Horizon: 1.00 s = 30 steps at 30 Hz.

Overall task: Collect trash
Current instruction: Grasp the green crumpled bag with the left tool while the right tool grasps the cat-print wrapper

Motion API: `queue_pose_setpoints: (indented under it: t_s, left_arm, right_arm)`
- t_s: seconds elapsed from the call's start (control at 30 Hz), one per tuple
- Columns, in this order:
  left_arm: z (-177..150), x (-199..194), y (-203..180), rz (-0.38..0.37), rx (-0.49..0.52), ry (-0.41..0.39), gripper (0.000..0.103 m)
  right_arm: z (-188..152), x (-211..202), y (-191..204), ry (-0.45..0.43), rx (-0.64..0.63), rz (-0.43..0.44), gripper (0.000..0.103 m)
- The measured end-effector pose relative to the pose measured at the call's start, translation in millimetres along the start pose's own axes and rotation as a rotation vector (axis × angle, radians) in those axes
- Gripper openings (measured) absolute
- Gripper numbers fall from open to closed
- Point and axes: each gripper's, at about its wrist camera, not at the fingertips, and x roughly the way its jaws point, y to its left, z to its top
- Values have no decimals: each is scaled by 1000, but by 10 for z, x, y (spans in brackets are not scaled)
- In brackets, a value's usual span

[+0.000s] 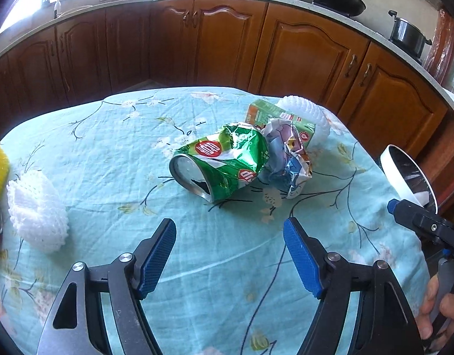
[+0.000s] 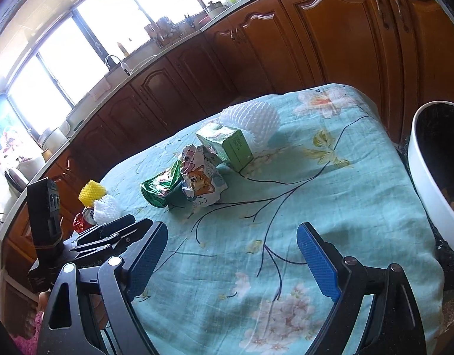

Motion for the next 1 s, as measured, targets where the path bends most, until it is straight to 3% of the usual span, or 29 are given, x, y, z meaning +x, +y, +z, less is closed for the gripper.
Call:
queue_pose_setpoints:
  t_s: [0.3,0.4,0.5,0.57,0.8,1.0]
  left_arm:
    - [105,117,113,15,44,-3,79]
    - [168,158,90,35,95,-18,83]
    - [253,232,68,46,143,-22,83]
    - [323,295,36,51,176,-23,84]
    - [460,534,-185,85,298,-12,87]
    - [452,908,-283,128,349,82,87]
  right_arm:
    - [221,471,295,33,-47,48,89]
    - [296,690,307,57,-48,42,83]
    - [344,878,268,89,-41,28,66]
    - [346,932,220,109,-27,27,36]
    - [265,532,68,48,12,28,33]
    - [173,184,-47,15,39,36,32]
